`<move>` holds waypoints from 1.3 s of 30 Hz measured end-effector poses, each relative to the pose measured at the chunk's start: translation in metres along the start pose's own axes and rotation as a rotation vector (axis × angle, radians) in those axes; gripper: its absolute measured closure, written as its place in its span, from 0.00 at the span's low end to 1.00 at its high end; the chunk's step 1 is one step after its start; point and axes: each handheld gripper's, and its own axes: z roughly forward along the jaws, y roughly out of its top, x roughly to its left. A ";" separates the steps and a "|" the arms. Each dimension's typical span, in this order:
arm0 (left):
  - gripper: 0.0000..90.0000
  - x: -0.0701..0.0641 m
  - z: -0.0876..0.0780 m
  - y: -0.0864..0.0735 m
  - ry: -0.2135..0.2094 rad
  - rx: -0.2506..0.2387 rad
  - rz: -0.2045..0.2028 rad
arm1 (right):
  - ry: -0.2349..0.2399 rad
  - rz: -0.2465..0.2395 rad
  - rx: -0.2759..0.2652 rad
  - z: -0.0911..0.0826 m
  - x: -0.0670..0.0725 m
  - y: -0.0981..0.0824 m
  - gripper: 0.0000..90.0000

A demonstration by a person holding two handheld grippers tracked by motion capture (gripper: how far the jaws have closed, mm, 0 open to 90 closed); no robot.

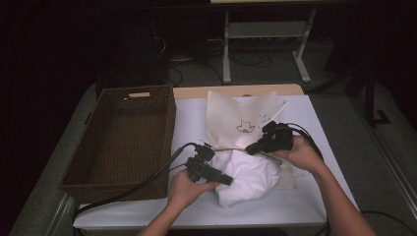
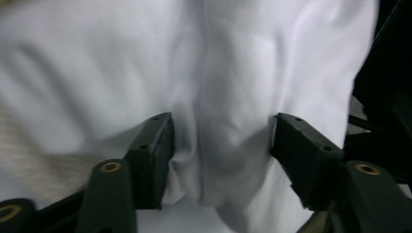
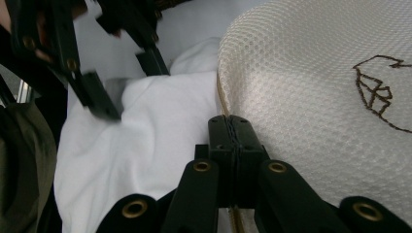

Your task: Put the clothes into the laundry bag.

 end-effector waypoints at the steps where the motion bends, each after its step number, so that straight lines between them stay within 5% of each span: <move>1: 0.40 0.003 0.006 0.000 -0.015 -0.005 -0.012 | -0.001 -0.005 0.003 0.002 0.001 0.000 0.99; 3: 0.43 0.007 0.011 0.001 -0.040 -0.023 -0.036 | 0.001 -0.011 0.013 0.004 0.001 0.001 0.99; 8: 0.76 0.012 0.013 0.002 -0.137 -0.067 -0.047 | 0.009 -0.008 0.020 0.003 0.002 0.000 0.99; 16: 0.84 -0.012 -0.003 0.003 -0.219 -0.156 0.032 | 0.047 -0.018 -0.021 0.000 0.005 -0.004 0.99; 22: 0.84 -0.015 0.003 -0.003 -0.234 -0.144 0.029 | 0.074 -0.060 -0.022 -0.003 0.020 -0.002 0.99; 25: 0.84 -0.012 0.010 0.002 -0.235 -0.172 -0.009 | 0.080 -0.073 -0.033 -0.005 0.024 0.002 0.99; 31: 0.83 0.000 0.014 0.008 -0.127 -0.271 -0.061 | 0.072 -0.031 -0.053 -0.009 0.015 -0.003 0.99; 39: 0.69 -0.007 0.000 0.007 -0.147 -0.203 -0.036 | 0.060 -0.015 -0.033 -0.008 0.009 -0.006 0.99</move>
